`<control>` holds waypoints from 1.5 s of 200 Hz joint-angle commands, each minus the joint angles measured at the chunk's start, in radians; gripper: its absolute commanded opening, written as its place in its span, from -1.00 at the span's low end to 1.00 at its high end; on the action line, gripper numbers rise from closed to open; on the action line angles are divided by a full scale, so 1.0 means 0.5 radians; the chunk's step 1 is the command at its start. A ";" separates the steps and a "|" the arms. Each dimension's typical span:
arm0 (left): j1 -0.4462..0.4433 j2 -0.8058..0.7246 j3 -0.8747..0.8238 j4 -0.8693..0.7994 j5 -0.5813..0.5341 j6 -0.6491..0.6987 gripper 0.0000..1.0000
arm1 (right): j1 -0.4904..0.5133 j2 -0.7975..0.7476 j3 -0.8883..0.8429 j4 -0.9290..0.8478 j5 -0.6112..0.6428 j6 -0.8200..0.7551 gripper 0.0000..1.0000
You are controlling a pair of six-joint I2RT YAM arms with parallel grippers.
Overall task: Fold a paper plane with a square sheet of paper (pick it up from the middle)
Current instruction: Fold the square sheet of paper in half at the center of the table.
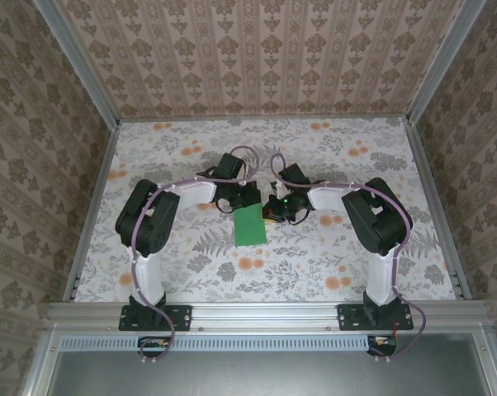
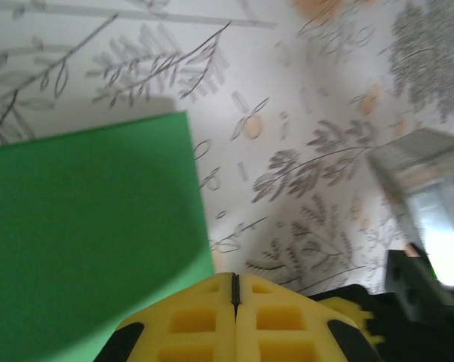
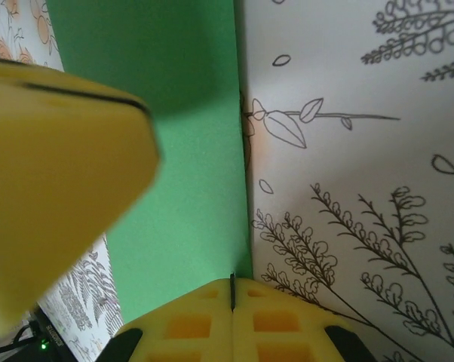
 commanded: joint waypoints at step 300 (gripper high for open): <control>0.012 0.181 -0.034 -0.104 -0.136 -0.023 -1.00 | 0.151 -0.318 -0.209 -0.124 -0.002 -0.006 -1.00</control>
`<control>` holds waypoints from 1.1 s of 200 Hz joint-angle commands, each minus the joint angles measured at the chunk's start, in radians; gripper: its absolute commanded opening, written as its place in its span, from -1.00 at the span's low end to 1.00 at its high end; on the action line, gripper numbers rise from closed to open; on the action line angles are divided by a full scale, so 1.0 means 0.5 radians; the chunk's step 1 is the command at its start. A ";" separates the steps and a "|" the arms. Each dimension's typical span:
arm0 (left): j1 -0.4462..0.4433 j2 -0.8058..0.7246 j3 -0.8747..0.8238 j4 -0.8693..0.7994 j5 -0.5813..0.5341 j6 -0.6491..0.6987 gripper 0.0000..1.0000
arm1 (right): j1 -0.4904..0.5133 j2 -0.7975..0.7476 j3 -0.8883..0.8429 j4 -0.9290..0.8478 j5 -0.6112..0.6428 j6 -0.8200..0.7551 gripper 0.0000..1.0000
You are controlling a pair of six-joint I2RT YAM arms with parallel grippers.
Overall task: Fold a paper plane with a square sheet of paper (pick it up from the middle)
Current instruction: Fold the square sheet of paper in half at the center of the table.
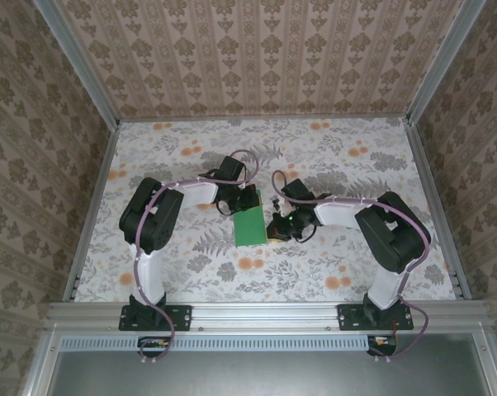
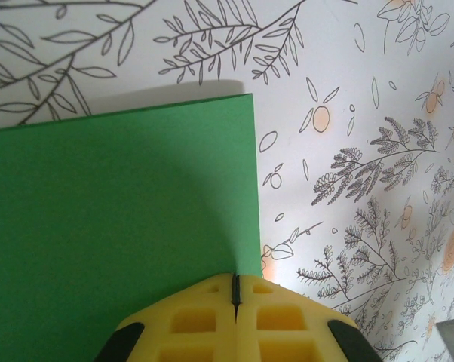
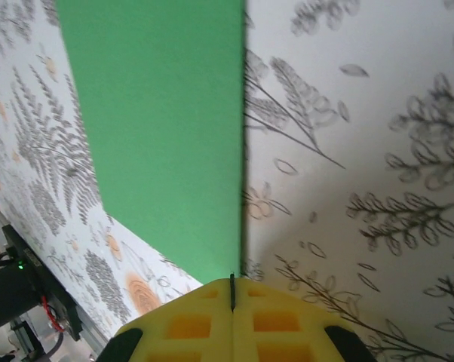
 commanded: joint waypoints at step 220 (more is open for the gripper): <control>0.028 -0.428 -0.123 -0.057 -0.164 -0.100 -0.81 | -0.100 0.115 0.325 0.132 0.066 0.033 -1.00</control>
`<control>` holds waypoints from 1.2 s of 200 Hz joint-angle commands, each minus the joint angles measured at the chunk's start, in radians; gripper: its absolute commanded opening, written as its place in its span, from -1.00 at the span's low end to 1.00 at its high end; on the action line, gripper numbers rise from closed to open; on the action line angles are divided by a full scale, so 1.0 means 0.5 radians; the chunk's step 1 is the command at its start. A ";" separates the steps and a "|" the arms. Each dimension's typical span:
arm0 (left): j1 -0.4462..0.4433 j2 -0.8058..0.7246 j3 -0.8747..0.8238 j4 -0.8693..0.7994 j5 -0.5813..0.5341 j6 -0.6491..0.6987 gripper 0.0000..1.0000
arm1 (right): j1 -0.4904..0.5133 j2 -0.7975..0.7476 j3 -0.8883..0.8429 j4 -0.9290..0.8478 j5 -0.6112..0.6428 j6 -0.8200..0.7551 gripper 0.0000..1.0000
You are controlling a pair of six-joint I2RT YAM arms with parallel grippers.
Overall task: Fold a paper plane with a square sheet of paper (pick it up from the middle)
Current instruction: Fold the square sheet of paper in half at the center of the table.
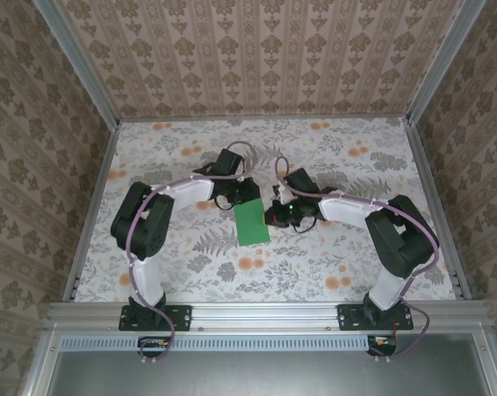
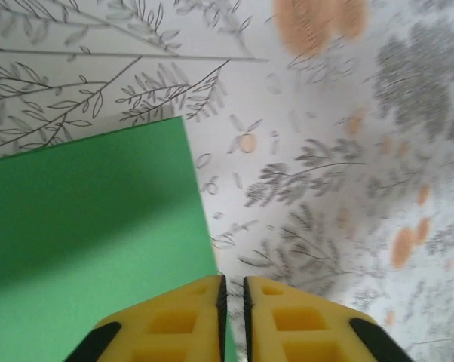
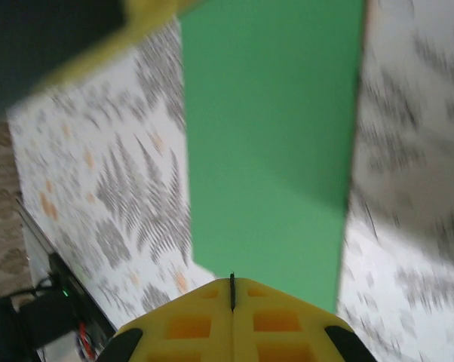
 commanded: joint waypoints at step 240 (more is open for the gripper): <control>-0.015 -0.001 -0.466 -0.024 -0.042 -0.111 -1.00 | -0.318 0.924 1.146 -0.203 0.230 0.104 -1.00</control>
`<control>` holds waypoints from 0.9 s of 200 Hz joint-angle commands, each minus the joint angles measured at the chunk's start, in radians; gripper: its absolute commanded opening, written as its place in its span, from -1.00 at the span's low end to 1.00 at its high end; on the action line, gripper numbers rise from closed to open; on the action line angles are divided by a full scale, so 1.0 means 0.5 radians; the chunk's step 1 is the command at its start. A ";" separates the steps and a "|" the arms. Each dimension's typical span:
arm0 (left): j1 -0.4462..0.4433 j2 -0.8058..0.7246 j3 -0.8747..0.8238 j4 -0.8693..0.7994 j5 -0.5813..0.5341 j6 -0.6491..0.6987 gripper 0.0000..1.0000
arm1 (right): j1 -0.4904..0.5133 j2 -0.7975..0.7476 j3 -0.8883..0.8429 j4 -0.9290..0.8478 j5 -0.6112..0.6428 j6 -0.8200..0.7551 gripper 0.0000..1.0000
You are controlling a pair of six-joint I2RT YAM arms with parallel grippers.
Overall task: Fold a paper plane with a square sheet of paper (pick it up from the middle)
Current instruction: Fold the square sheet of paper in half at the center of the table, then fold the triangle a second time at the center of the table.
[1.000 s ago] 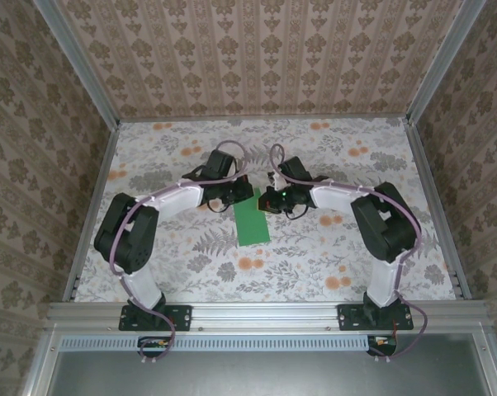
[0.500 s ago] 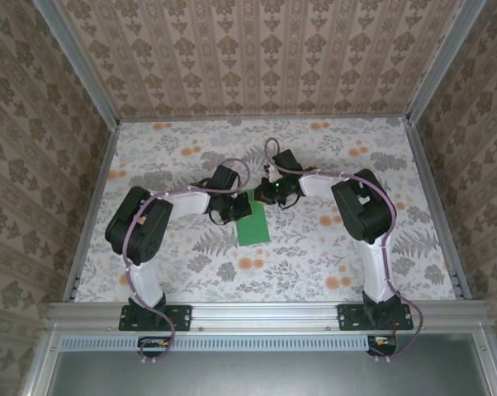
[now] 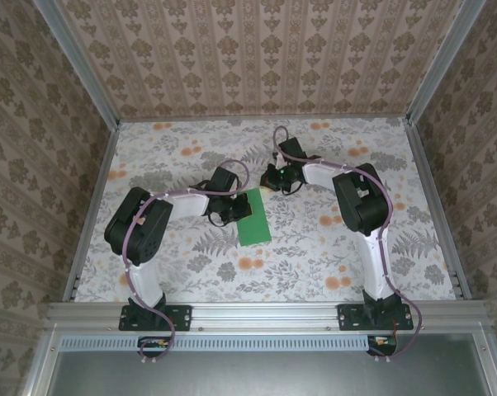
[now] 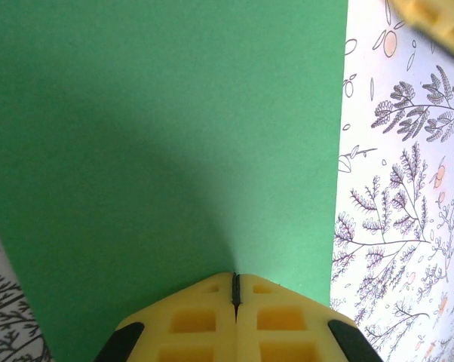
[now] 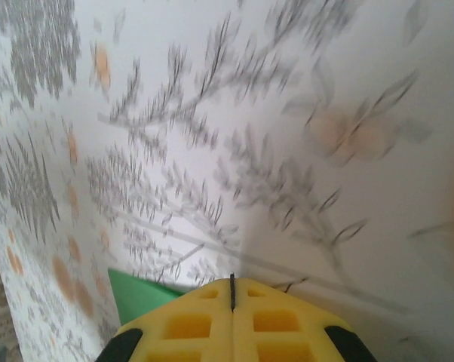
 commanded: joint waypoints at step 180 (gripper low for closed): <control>0.136 -0.626 -0.264 -0.446 -0.107 -0.239 0.30 | 0.272 -0.212 -0.249 -0.358 0.197 -0.210 -0.53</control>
